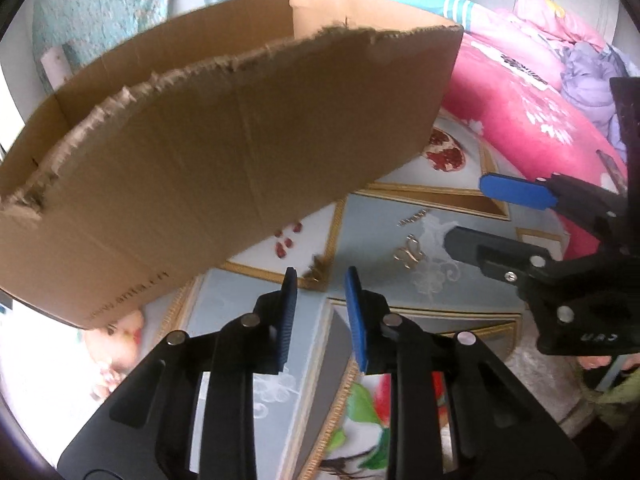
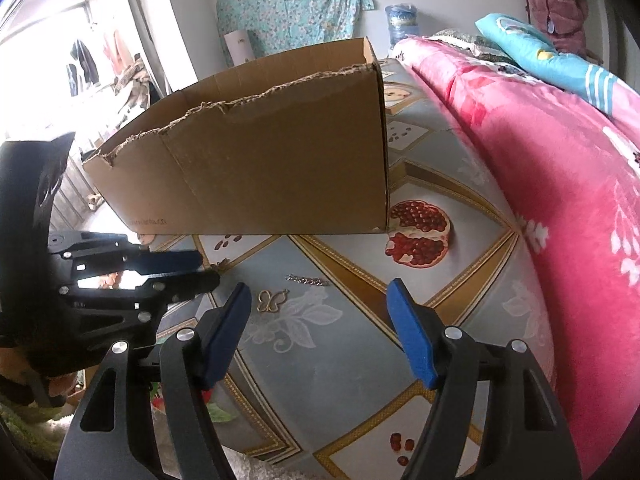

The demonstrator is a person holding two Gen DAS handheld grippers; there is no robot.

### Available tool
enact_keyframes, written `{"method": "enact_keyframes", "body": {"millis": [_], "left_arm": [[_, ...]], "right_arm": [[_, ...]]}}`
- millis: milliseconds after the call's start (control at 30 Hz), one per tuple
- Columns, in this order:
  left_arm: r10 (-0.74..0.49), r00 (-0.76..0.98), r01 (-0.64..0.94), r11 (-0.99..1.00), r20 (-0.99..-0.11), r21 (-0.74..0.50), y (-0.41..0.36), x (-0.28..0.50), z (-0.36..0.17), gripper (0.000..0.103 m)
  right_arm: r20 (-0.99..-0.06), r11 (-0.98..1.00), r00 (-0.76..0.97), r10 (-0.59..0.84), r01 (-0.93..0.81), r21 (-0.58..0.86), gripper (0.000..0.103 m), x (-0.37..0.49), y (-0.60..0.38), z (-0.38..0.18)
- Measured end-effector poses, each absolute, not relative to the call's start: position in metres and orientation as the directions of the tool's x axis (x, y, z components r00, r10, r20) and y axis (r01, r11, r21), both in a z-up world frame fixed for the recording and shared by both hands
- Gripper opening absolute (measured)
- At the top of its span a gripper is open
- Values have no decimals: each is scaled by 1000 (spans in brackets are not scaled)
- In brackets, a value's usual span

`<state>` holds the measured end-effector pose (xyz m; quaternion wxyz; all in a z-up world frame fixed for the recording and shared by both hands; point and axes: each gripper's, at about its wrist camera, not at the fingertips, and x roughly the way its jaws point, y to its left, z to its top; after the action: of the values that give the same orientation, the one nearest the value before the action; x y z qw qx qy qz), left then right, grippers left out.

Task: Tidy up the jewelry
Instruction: 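Lower the left tool onto a small gold trinket and close it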

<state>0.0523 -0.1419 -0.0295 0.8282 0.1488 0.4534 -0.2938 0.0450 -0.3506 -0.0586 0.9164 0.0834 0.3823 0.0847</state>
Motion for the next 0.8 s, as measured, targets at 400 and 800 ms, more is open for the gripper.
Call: {"method": "enact_keyframes", "body": {"millis": [400, 800], "left_arm": [[-351, 437, 628, 778, -828, 1, -150, 59, -32, 23], [-313, 464, 627, 777, -829, 57, -161, 58, -33, 11]], "right_arm": [[-679, 961, 692, 245, -80, 265, 69, 46, -359, -66], [-672, 959, 699, 246, -77, 272, 68, 43, -363, -68]]}}
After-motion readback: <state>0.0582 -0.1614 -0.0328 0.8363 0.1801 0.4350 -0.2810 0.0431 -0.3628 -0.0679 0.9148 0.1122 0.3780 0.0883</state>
